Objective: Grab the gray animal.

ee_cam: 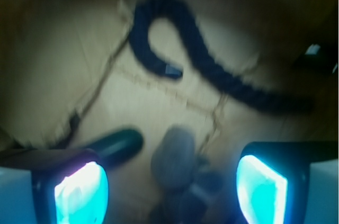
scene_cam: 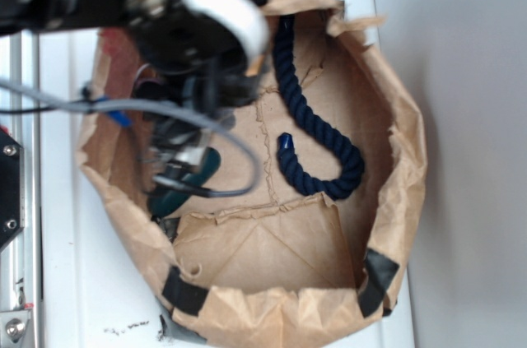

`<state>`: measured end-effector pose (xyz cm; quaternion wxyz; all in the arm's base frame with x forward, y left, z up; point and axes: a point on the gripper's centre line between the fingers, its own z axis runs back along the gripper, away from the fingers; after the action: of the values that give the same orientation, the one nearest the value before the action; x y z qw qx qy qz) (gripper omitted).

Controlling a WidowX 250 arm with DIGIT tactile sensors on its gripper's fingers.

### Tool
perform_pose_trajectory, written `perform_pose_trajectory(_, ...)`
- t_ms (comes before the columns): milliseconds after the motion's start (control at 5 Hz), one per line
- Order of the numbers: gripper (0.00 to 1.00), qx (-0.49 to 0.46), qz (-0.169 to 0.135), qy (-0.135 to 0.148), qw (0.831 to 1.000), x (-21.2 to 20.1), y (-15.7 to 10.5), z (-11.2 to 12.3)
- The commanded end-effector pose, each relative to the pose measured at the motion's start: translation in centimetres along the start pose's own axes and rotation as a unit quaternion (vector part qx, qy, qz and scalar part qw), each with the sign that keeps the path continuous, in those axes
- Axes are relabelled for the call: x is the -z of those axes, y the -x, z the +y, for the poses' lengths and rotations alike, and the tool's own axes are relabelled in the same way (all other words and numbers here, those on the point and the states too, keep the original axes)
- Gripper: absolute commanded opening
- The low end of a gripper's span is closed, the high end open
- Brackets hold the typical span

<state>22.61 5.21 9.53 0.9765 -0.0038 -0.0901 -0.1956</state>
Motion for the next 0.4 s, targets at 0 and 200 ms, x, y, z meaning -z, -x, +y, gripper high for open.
perform_pose_trajectory(0,1.0,0.014,-0.045,-0.089,0.995,3.5,1.8,-2.1)
perform_pose_trajectory(200,1.0,0.008,-0.046,-0.108,0.993,4.9,1.5,-2.5)
